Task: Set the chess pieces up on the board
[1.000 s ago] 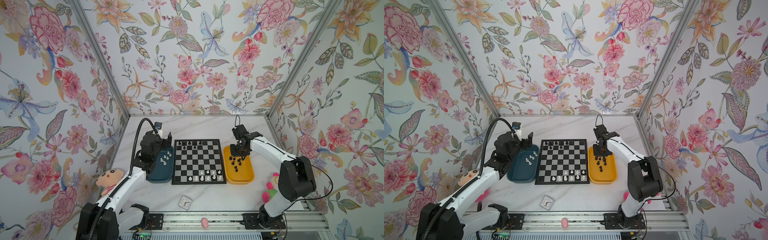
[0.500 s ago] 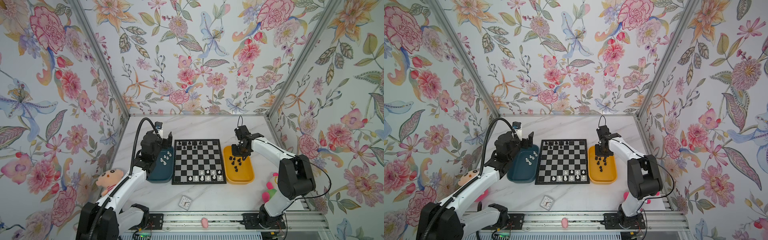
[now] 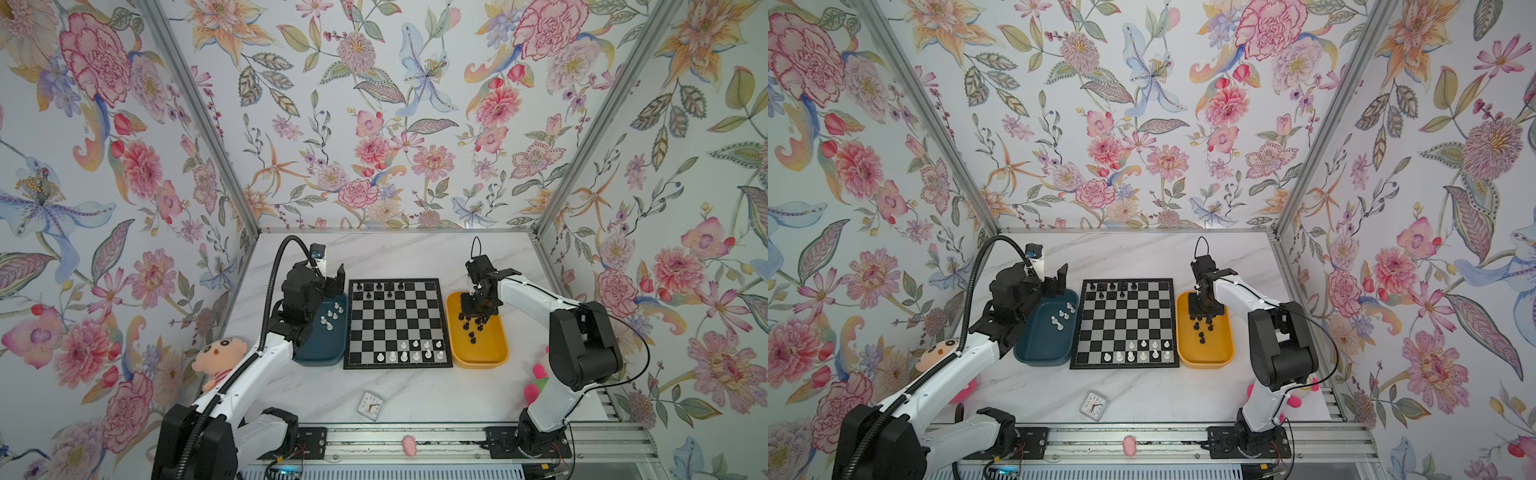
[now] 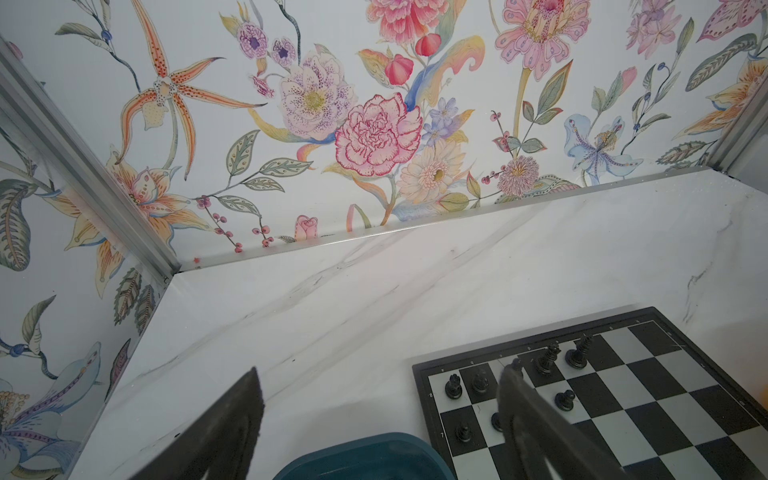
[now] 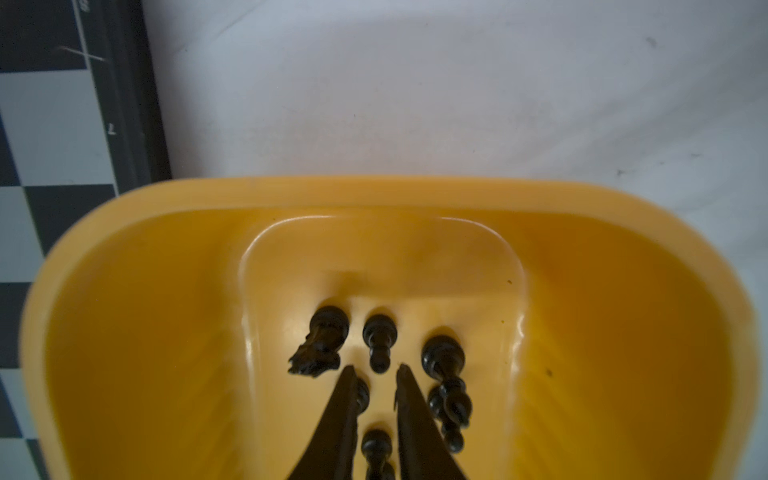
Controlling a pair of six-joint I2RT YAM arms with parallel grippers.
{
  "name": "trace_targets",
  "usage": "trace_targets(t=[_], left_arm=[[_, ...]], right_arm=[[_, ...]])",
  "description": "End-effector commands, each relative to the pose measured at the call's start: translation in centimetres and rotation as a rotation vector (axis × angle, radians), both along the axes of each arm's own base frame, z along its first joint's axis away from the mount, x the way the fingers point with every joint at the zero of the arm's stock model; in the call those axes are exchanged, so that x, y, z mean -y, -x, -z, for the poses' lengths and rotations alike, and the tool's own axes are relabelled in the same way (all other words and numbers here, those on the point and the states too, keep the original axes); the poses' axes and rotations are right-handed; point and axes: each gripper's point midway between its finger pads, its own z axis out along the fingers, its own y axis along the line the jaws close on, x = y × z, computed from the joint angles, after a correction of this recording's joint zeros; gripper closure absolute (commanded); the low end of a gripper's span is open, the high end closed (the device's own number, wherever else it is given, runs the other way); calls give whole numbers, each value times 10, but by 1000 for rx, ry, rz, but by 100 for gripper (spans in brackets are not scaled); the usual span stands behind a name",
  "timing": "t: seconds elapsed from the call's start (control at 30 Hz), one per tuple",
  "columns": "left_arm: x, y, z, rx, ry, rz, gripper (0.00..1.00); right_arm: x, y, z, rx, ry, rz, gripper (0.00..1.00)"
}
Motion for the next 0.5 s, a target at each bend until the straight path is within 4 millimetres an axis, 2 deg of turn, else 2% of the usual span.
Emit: trace_targets(t=[0.0, 0.33, 0.47], left_arm=[[5, -1, -15, 32, 19, 10, 10], [4, -1, -15, 30, 16, 7, 11], [4, -1, -14, 30, 14, 7, 11]], right_arm=[[0, 2, 10, -24, 2, 11, 80], [0, -1, 17, -37, 8, 8, 81], [0, -1, 18, -41, 7, 5, 84]])
